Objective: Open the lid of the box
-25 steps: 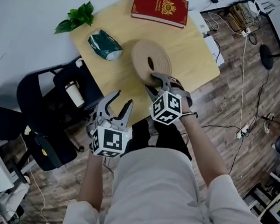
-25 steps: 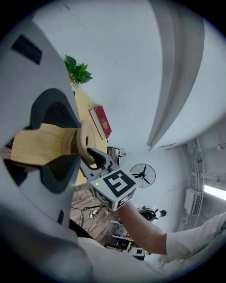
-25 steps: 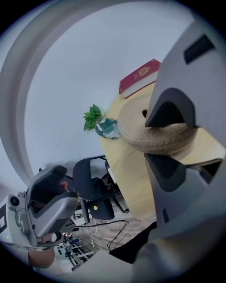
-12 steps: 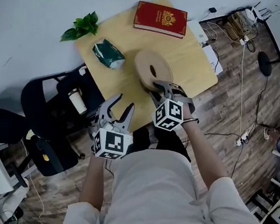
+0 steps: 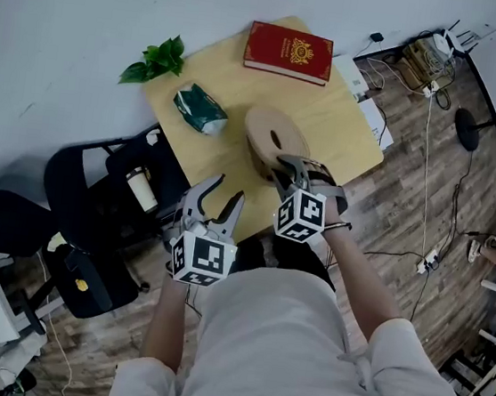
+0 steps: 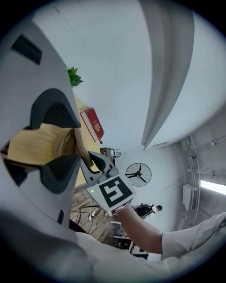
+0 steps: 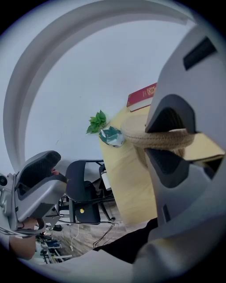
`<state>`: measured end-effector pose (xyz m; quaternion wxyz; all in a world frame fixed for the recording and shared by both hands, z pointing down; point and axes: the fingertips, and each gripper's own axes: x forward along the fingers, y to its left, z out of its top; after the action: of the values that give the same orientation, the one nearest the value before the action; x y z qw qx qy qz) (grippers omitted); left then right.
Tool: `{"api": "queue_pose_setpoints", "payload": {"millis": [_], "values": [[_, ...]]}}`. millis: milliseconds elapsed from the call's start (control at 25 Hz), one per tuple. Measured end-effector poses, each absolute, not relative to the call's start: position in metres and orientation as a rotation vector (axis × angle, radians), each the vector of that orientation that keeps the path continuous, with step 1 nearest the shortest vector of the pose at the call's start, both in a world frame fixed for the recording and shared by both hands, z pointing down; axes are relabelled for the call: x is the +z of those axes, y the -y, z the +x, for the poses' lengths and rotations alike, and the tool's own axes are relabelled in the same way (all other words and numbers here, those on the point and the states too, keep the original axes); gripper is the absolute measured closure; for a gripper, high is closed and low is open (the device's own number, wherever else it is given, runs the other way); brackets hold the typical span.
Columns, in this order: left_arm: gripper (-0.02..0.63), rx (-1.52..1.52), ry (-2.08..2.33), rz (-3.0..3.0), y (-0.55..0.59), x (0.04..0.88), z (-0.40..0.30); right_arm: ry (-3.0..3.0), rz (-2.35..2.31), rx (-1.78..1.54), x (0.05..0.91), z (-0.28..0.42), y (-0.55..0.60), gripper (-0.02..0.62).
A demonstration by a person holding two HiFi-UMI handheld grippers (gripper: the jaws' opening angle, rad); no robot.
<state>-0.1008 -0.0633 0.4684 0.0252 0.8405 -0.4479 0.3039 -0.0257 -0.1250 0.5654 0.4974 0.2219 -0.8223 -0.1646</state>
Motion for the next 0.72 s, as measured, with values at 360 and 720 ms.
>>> {"api": "queue_pose_setpoints", "payload": {"millis": [360, 720], "values": [[0.419, 0.941, 1.423, 2.62, 0.064, 0.453, -0.103, 1.99, 0.604, -0.473, 0.541, -0.025, 0.133, 0.505], [0.419, 0.96, 1.471, 2.62, 0.068, 0.442, -0.111, 2.047, 0.683, -0.514, 0.505, -0.025, 0.138, 0.505]]}}
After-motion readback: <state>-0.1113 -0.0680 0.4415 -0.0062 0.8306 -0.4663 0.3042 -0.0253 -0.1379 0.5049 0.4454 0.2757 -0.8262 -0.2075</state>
